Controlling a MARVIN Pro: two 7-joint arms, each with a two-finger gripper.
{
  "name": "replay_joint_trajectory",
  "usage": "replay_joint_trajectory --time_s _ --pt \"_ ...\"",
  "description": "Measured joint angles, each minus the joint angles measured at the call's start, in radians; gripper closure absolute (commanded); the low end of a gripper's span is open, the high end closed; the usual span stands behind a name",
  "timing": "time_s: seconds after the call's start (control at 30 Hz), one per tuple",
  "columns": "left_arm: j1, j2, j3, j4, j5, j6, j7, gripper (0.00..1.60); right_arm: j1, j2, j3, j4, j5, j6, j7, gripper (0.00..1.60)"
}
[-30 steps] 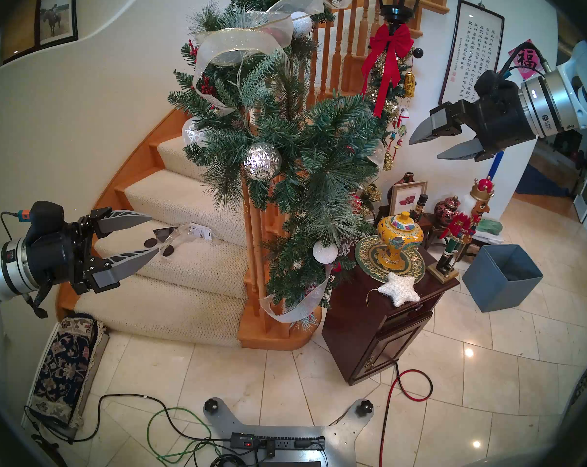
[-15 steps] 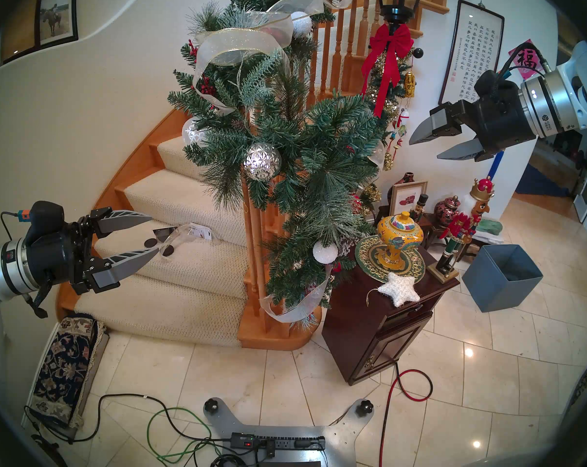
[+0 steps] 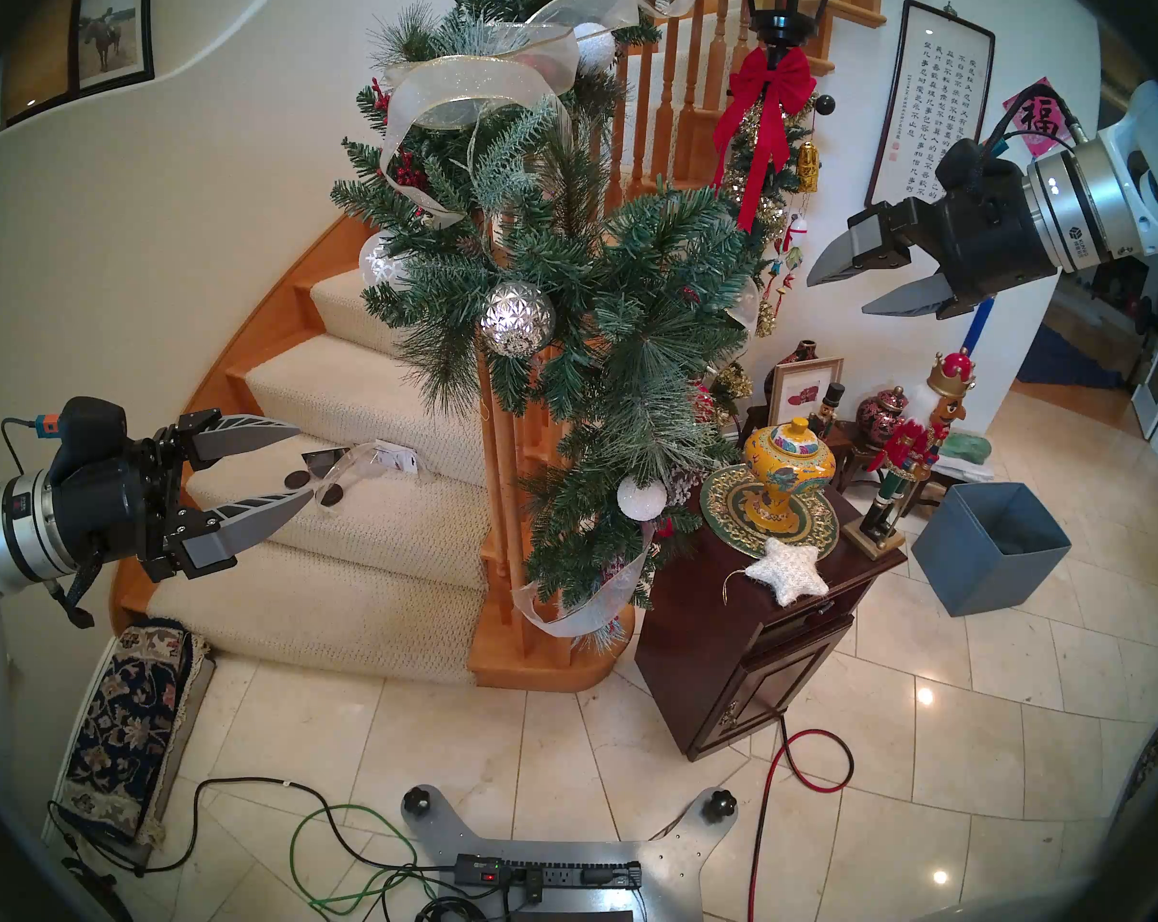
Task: Hang the ornament onto the Christmas-tree-style decoration
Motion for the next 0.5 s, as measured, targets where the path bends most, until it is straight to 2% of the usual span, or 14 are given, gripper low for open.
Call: replay_joint_trajectory --time_s 0.5 --pt "0.0 0.0 0.0 0.0 0.0 0.0 0.0 0.0 -0.008 -0.011 -0.03 -0.008 0.03 -0.009 -0.008 0.0"
